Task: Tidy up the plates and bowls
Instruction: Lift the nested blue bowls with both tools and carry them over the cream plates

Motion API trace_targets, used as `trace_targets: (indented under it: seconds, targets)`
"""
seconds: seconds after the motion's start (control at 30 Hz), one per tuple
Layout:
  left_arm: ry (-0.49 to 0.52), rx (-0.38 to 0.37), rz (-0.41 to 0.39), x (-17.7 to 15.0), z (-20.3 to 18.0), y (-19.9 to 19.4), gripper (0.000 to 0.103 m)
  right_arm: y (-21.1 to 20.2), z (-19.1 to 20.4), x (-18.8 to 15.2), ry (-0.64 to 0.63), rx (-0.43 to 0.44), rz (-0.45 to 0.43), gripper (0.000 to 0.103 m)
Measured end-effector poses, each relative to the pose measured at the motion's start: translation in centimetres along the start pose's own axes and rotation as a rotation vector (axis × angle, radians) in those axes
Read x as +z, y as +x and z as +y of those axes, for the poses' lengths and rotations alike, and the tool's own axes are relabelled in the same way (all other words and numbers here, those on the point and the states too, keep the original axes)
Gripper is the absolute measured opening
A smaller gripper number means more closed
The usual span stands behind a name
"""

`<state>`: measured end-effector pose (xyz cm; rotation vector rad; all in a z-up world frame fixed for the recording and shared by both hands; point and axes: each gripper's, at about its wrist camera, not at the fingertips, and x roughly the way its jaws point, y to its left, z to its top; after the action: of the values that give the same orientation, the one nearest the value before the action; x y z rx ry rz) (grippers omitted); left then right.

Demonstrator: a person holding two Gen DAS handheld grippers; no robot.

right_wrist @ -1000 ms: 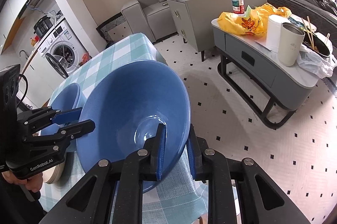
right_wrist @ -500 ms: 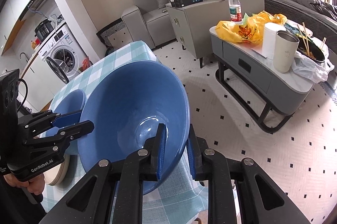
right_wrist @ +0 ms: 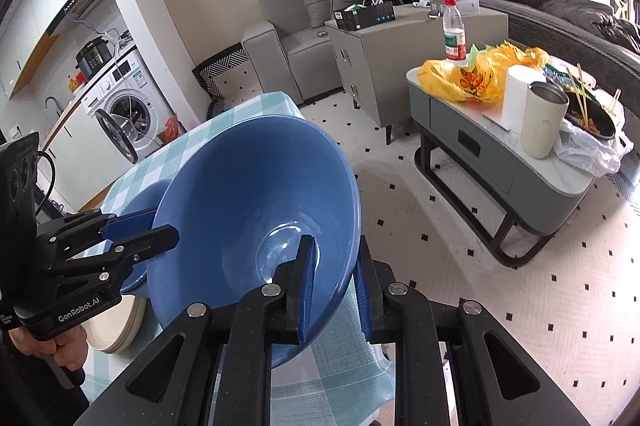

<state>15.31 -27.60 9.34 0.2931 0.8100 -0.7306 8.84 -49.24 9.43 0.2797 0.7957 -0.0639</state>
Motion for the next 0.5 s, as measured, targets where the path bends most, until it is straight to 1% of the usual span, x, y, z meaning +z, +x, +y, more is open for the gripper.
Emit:
trace_targets:
  seconds: [0.2, 0.5]
  targets:
    - [-0.020, 0.011, -0.031, -0.1, 0.8, -1.4, 0.028, -1.0, 1.4, 0.6, -0.027, 0.009, -0.020, 0.019]
    - [-0.061, 0.047, -0.068, -0.4, 2.7, -3.4, 0.028, -1.6, 4.2, 2.1, -0.074, 0.033, -0.040, 0.019]
